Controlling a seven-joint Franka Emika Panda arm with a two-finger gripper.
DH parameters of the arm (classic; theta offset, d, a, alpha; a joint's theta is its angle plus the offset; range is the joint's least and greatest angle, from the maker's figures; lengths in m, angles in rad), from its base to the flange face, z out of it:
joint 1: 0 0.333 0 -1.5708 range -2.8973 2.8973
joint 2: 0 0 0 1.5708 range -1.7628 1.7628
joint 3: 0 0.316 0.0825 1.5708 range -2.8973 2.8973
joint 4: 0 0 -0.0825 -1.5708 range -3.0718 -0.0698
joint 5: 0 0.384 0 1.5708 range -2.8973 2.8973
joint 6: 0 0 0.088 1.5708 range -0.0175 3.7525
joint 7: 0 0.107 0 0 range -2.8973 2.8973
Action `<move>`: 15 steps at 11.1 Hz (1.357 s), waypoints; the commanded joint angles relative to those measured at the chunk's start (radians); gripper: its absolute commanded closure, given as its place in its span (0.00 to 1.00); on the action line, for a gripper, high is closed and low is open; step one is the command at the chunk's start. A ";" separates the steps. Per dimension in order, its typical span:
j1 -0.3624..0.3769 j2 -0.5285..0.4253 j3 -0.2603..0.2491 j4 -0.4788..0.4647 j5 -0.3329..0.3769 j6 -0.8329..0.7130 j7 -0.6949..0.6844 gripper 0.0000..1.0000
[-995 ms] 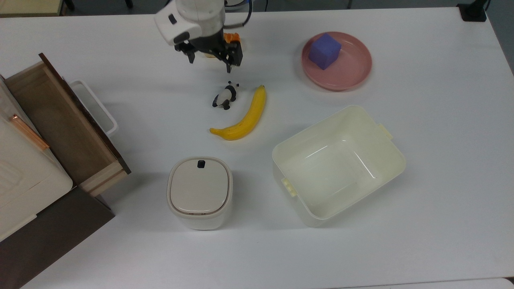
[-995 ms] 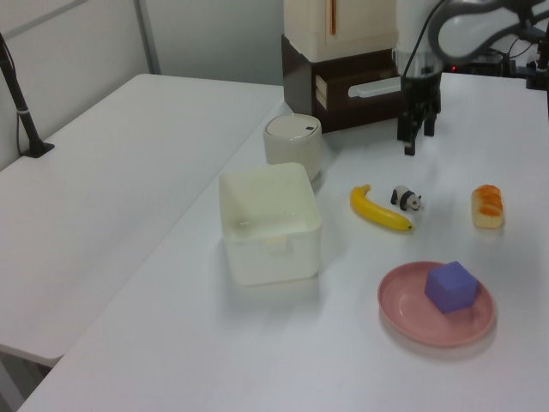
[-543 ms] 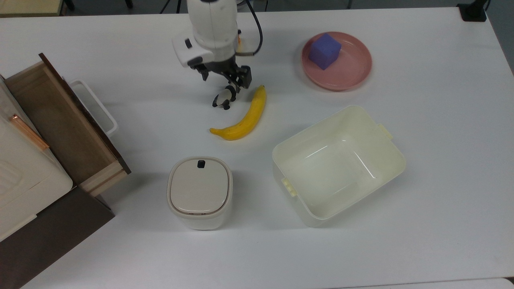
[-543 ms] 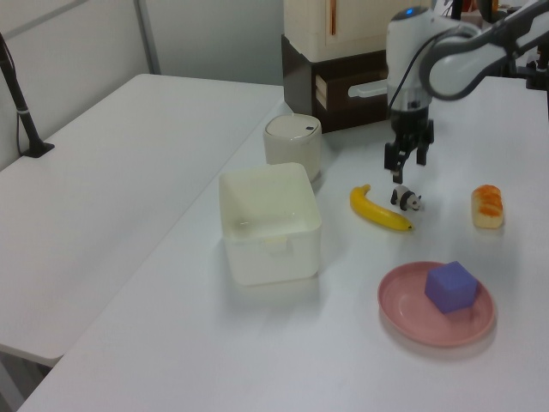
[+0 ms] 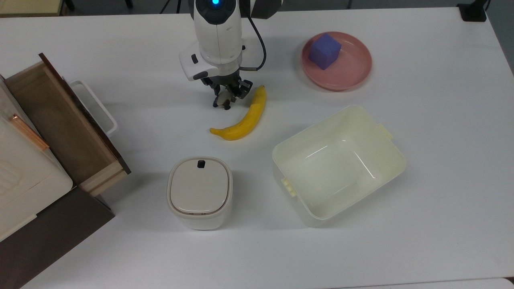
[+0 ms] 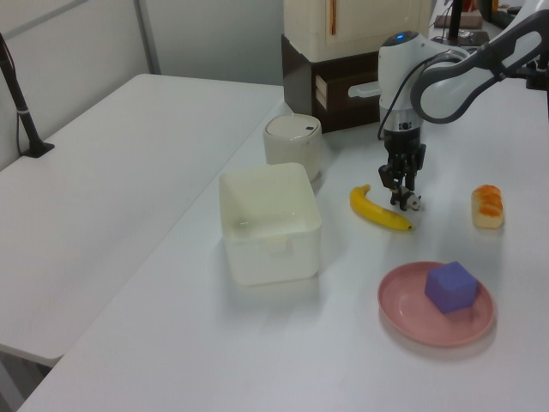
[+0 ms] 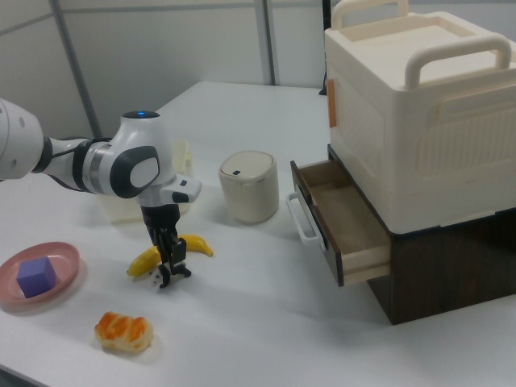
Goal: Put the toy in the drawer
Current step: 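Lift the panda toy and carry it over the open wooden drawer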
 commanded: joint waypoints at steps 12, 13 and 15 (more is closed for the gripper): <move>-0.079 -0.038 -0.011 0.386 -0.117 -0.265 -0.572 0.99; -0.101 -0.030 -0.013 0.418 -0.128 -0.265 -0.650 0.99; -0.156 0.018 -0.013 0.511 -0.143 -0.265 -0.815 0.99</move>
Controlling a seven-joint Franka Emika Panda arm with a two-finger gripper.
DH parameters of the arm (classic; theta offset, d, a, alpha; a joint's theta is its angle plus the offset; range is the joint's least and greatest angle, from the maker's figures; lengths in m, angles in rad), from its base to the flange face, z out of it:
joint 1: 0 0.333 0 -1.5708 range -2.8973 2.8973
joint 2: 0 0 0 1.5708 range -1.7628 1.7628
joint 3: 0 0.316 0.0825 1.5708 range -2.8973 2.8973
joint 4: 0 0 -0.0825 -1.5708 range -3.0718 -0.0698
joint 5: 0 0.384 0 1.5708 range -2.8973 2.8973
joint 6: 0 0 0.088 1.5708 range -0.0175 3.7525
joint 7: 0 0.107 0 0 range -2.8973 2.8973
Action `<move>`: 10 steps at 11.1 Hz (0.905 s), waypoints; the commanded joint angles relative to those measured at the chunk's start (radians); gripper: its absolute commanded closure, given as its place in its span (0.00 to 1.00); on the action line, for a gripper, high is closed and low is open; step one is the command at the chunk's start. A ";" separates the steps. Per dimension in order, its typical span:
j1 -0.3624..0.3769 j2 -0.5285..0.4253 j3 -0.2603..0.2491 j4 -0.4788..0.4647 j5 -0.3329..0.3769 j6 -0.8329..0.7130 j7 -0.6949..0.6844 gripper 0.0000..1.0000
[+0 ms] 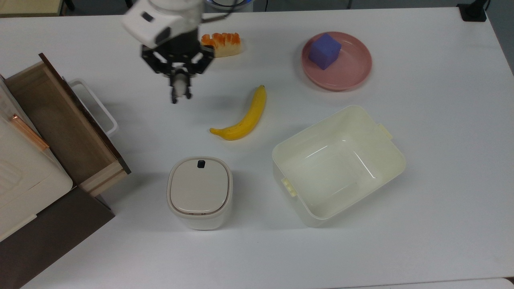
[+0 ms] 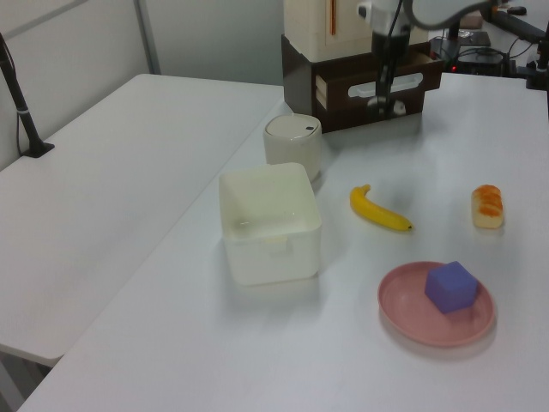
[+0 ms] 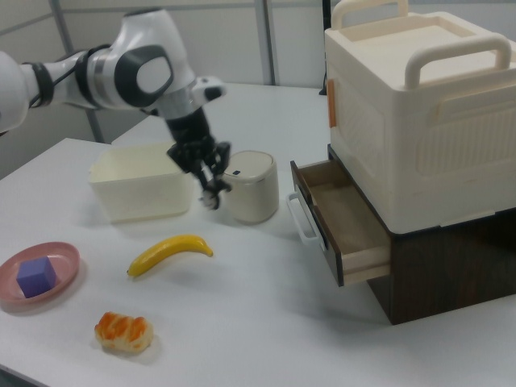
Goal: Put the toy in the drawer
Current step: 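Lift the panda toy and carry it over the open wooden drawer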
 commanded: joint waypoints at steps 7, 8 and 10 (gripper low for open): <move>-0.205 0.159 -0.016 0.246 -0.066 0.090 -0.515 0.93; -0.212 0.171 -0.033 0.246 -0.066 0.126 -0.540 0.93; -0.212 0.187 -0.051 0.246 -0.066 0.168 -0.565 0.91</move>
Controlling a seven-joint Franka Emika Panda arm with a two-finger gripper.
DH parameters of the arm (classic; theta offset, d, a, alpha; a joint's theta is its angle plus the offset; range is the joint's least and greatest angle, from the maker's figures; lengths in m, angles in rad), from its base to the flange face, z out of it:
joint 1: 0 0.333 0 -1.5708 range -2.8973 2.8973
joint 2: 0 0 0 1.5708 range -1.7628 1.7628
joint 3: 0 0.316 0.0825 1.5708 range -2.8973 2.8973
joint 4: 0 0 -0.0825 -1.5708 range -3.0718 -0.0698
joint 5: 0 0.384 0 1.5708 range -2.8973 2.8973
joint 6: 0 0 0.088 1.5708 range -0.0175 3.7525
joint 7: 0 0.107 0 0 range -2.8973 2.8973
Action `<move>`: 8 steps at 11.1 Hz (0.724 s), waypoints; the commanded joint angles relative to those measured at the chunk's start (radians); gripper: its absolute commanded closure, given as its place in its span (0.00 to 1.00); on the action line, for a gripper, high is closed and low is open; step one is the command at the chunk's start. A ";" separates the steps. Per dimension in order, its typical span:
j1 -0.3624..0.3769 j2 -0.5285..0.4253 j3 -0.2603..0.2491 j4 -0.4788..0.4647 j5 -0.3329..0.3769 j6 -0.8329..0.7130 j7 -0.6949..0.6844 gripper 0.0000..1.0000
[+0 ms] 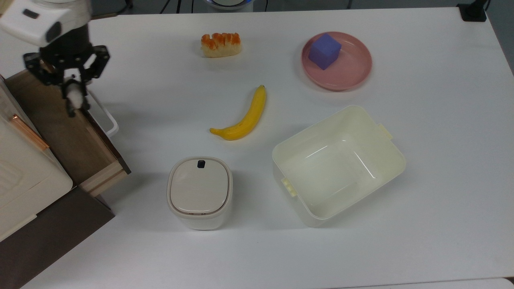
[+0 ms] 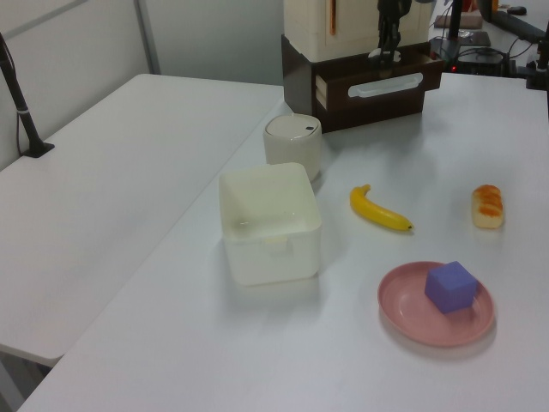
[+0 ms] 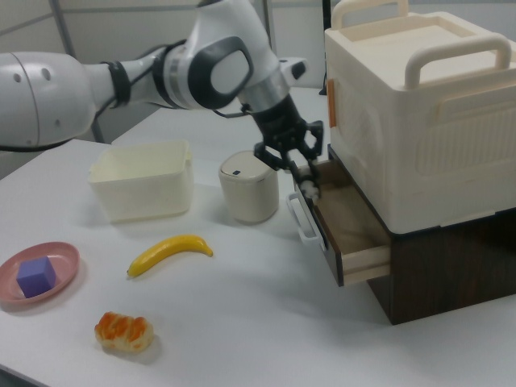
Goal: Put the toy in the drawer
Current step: 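Lower the panda toy into the drawer and open the gripper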
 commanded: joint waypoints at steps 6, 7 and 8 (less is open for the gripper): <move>0.004 0.020 -0.010 0.011 -0.001 0.061 -0.005 0.26; 0.013 0.016 0.000 0.008 0.001 0.056 0.050 0.20; 0.019 0.000 0.029 -0.013 0.001 0.053 0.125 0.20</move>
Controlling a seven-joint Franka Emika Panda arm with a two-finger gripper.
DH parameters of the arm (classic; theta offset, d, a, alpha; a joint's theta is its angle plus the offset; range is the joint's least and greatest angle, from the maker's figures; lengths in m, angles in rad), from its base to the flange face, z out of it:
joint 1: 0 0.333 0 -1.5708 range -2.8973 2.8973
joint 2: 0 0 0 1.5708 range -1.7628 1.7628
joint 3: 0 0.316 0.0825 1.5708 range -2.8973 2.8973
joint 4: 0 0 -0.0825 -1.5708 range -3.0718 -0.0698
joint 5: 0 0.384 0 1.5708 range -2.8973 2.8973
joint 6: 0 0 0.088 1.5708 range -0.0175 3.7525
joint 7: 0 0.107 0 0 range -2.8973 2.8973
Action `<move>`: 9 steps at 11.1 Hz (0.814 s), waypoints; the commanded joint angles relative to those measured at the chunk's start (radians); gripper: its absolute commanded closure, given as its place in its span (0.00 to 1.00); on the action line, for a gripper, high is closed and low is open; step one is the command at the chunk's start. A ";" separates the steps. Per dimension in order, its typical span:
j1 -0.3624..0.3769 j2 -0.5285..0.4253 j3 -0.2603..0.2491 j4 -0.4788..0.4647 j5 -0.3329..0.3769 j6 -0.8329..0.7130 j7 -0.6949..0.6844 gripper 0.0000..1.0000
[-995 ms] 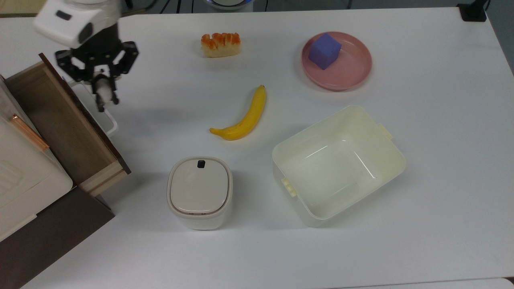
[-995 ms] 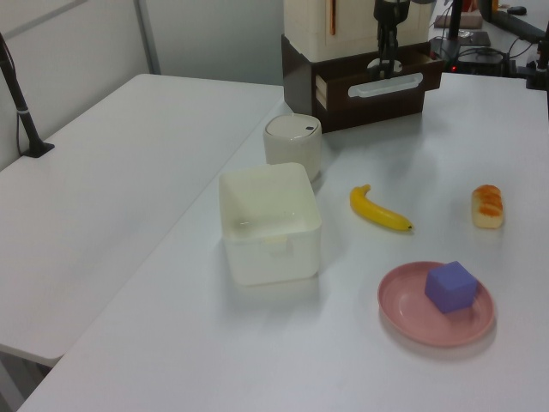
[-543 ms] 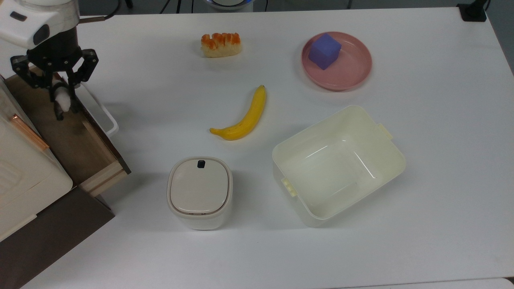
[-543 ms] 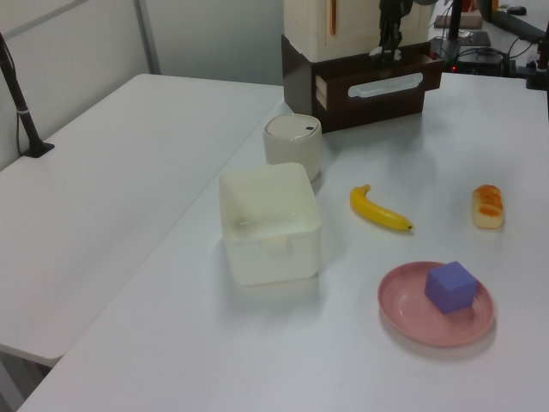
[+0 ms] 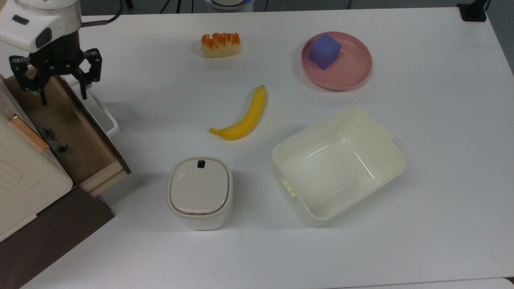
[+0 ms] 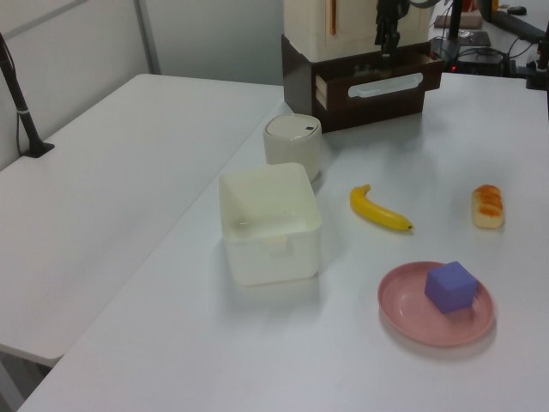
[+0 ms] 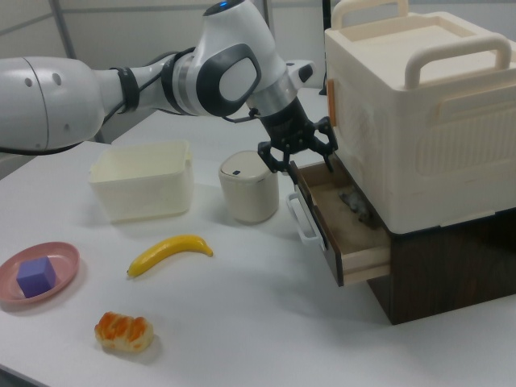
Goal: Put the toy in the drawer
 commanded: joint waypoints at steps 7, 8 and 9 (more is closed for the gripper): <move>0.196 -0.123 0.075 -0.042 0.035 -0.313 0.668 0.00; 0.205 -0.139 0.075 -0.042 0.092 -0.356 0.728 0.00; 0.209 -0.153 0.076 -0.042 0.123 -0.406 0.756 0.00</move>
